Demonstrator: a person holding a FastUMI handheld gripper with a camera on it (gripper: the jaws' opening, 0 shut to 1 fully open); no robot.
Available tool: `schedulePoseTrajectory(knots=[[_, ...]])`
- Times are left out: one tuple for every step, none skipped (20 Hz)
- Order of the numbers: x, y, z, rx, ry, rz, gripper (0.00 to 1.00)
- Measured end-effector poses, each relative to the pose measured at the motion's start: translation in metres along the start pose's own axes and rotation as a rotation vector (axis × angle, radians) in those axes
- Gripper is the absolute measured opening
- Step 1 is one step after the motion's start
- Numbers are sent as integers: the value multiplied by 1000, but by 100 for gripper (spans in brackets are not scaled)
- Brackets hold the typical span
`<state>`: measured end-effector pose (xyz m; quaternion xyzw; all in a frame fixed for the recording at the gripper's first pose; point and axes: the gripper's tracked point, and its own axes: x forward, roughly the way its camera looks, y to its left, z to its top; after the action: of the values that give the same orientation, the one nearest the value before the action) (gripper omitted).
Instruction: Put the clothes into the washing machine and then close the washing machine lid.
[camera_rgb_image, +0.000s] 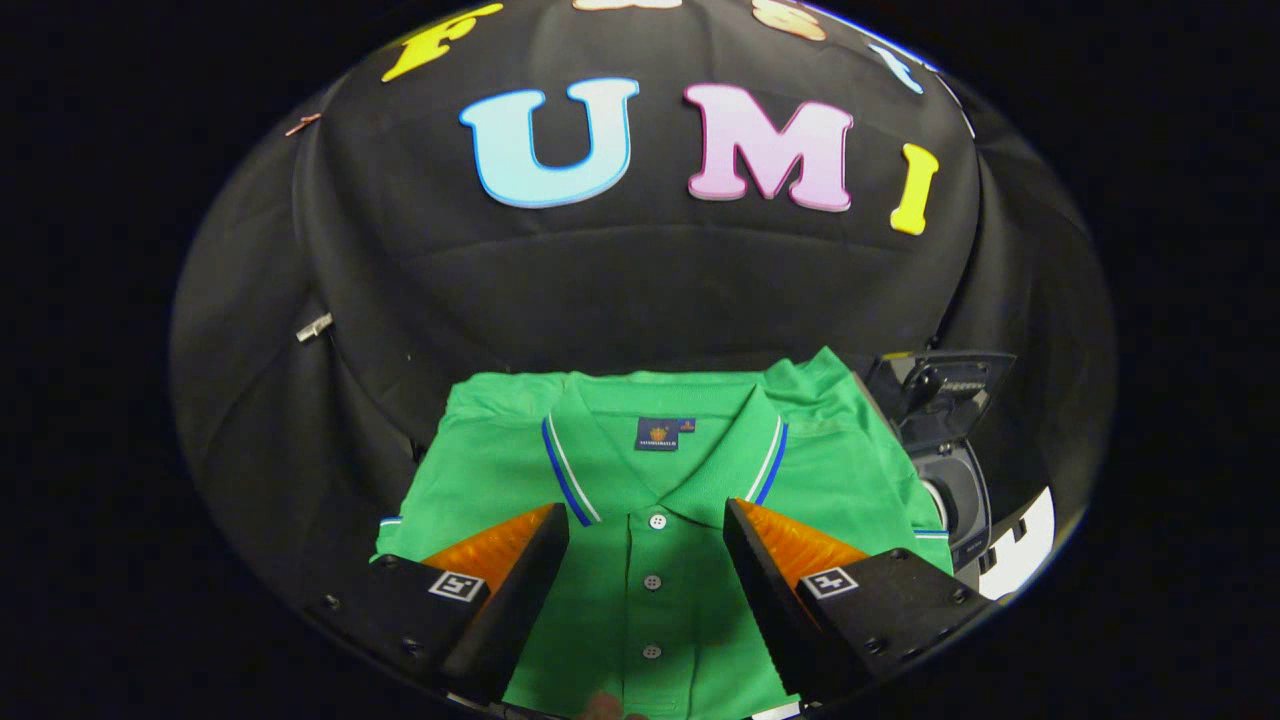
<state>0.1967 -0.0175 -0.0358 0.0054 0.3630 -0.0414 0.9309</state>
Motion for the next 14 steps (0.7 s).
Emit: schedulePoseTrajectory(knots=[[4,-1,-5,10,41,2,99],[8,-3,-4,15,70,-3,99],[11,-8,-5,10,98,-11,99],[13,-9,-11,13,134,-13,99],[14,-9,-15,7,163,-13,98],[15,-10,-15,-12,189,-10,98],[16,-10,-16,-29,215,-11,98],[16,-11,-15,-36,241,-17,98],[16,-12,-17,-26,277,-26,99],[17,-12,-17,-6,311,-40,99],[18,-12,-18,-1,350,-47,99],[19,-13,-19,-11,389,-50,99],[17,-12,-19,-26,429,-47,98],[17,-12,-18,-37,465,-44,98]])
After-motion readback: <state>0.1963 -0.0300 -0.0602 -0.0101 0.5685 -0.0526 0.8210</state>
